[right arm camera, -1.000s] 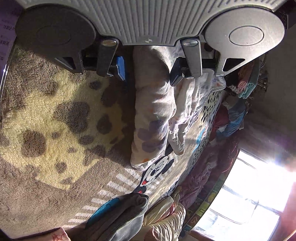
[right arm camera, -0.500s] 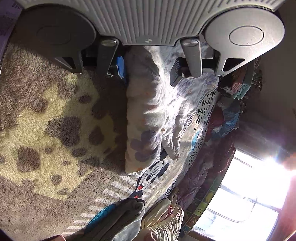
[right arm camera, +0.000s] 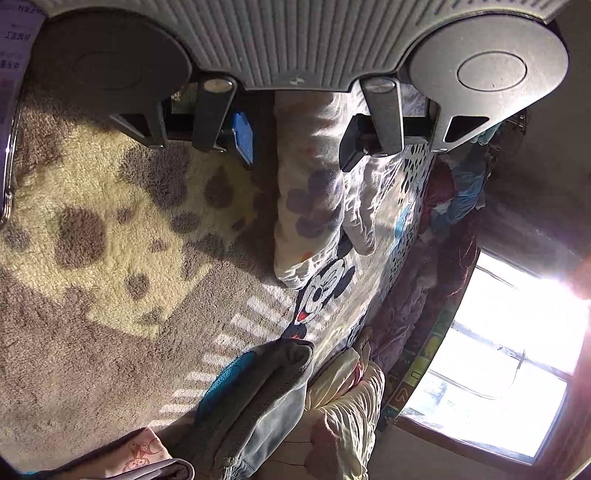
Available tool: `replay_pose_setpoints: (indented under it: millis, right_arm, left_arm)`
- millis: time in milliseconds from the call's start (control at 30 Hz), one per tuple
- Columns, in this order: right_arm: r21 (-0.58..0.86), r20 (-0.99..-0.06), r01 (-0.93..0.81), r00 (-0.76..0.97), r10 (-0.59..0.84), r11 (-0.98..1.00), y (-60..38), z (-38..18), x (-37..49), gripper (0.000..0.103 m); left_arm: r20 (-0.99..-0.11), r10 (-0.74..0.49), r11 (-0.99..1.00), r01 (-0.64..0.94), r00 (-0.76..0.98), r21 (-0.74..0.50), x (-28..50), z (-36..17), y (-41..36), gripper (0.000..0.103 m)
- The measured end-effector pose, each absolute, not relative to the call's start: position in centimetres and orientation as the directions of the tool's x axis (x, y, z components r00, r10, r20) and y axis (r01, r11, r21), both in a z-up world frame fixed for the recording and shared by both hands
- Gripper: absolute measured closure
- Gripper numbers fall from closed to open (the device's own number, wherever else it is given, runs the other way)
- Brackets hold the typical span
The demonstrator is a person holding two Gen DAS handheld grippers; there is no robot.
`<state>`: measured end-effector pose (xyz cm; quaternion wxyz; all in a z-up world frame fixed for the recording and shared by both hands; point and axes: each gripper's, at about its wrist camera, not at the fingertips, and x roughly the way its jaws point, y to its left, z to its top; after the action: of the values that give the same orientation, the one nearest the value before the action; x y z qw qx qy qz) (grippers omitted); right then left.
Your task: Fold clothes
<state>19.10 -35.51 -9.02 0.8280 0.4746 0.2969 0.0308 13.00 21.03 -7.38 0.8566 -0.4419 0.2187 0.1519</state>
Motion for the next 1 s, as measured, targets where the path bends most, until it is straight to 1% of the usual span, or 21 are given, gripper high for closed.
replay_pose_setpoints:
  millis: [67, 133, 167, 200, 233, 300, 333, 367, 400, 433, 467, 533, 600, 667, 700, 733, 767, 800, 833, 933, 1000]
  right_arm:
    - [0.803, -0.464, 0.241, 0.827, 0.318, 0.545, -36.0, -9.0, 20.0, 0.053]
    - [0.800, -0.468, 0.253, 0.830, 0.303, 0.544, -36.4, -9.1, 21.3, 0.053]
    - [0.799, -0.470, 0.258, 0.832, 0.296, 0.544, -36.5, -9.0, 21.9, 0.053]
    - [0.798, -0.471, 0.262, 0.833, 0.291, 0.543, -36.6, -9.0, 22.5, 0.053]
    - [0.800, -0.471, 0.261, 0.830, 0.297, 0.540, -36.7, -9.1, 23.3, 0.053]
    - [0.804, -0.485, 0.262, 0.808, 0.335, 0.533, -36.5, -9.6, 25.1, 0.053]
    - [0.801, -0.495, 0.264, 0.796, 0.349, 0.537, -36.3, -9.7, 25.9, 0.055]
    - [0.783, -0.513, 0.269, 0.789, 0.338, 0.561, -35.9, -9.6, 26.4, 0.065]
    - [0.764, -0.527, 0.271, 0.785, 0.325, 0.585, -35.4, -9.4, 26.8, 0.071]
    - [0.747, -0.530, 0.263, 0.790, 0.309, 0.611, -34.8, -8.9, 26.8, 0.077]
    - [0.729, -0.533, 0.255, 0.794, 0.292, 0.636, -34.2, -8.4, 26.7, 0.082]
    - [0.701, -0.523, 0.240, 0.813, 0.255, 0.672, -33.3, -7.4, 26.1, 0.084]
    - [0.682, -0.501, 0.234, 0.840, 0.209, 0.693, -32.6, -6.2, 25.0, 0.085]
    - [0.657, -0.499, 0.256, 0.853, 0.154, 0.709, -32.5, -5.3, 24.0, 0.087]
    - [0.642, -0.499, 0.271, 0.858, 0.123, 0.717, -32.5, -4.9, 23.5, 0.087]
    - [0.620, -0.508, 0.297, 0.857, 0.083, 0.726, -32.5, -4.5, 23.0, 0.087]
    - [0.597, -0.516, 0.324, 0.856, 0.042, 0.734, -32.5, -4.0, 22.5, 0.087]
    - [0.571, -0.521, 0.348, 0.853, 0.001, 0.744, -32.4, -3.6, 21.9, 0.087]
    - [0.536, -0.520, 0.362, 0.854, -0.039, 0.763, -32.0, -3.1, 21.3, 0.087]
    - [0.424, -0.495, 0.381, 0.857, -0.143, 0.822, -30.6, -1.5, 20.1, 0.087]
    - [0.314, -0.476, 0.365, 0.859, -0.187, 0.877, -28.5, -0.6, 20.9, 0.086]
  left_arm:
    - [-0.494, 0.065, 0.557, -0.443, 0.867, -0.703, 13.5, -7.7, 22.1, 0.048]
    - [-0.479, 0.057, 0.558, -0.426, 0.876, -0.712, 13.9, -7.9, 22.8, 0.052]
    - [-0.477, 0.054, 0.561, -0.421, 0.878, -0.713, 14.1, -8.0, 23.1, 0.056]
    - [-0.483, 0.056, 0.567, -0.426, 0.874, -0.705, 14.2, -8.2, 23.4, 0.072]
    - [-0.492, 0.058, 0.572, -0.433, 0.869, -0.697, 14.3, -8.4, 23.6, 0.083]
    - [-0.501, 0.085, 0.576, -0.453, 0.861, -0.680, 13.7, -8.3, 23.8, 0.090]
    - [-0.501, 0.113, 0.588, -0.464, 0.858, -0.662, 13.2, -7.9, 23.6, 0.092]
    - [-0.499, 0.141, 0.600, -0.475, 0.855, -0.644, 12.7, -7.4, 23.4, 0.094]
    - [-0.492, 0.175, 0.613, -0.486, 0.853, -0.623, 12.1, -6.8, 23.2, 0.101]
    - [-0.478, 0.217, 0.628, -0.497, 0.851, -0.599, 11.5, -6.1, 23.0, 0.103]
    - [-0.467, 0.252, 0.630, -0.510, 0.847, -0.586, 10.9, -5.5, 23.0, 0.103]
    - [-0.464, 0.297, 0.604, -0.541, 0.834, -0.585, 10.1, -4.9, 23.8, 0.103]
    - [-0.501, 0.305, 0.585, -0.575, 0.810, -0.572, 10.2, -5.2, 24.5, 0.102]
    - [-0.539, 0.303, 0.562, -0.604, 0.786, -0.565, 10.6, -6.3, 25.0, 0.100]
    - [-0.544, 0.282, 0.552, -0.597, 0.790, -0.582, 10.8, -6.5, 25.2, 0.098]
    - [-0.540, 0.269, 0.552, -0.587, 0.798, -0.592, 10.8, -6.5, 25.2, 0.092]
    - [-0.529, 0.265, 0.561, -0.576, 0.806, -0.595, 10.8, -6.3, 25.0, 0.088]
    - [-0.519, 0.259, 0.572, -0.562, 0.815, -0.597, 10.8, -6.1, 24.7, 0.081]
    - [-0.513, 0.248, 0.579, -0.550, 0.822, -0.601, 10.9, -6.0, 24.5, 0.078]
    - [-0.515, 0.215, 0.594, -0.529, 0.830, -0.606, 11.4, -6.1, 23.8, 0.074]
    - [-0.521, 0.209, 0.601, -0.529, 0.828, -0.599, 11.6, -6.3, 23.6, 0.074]
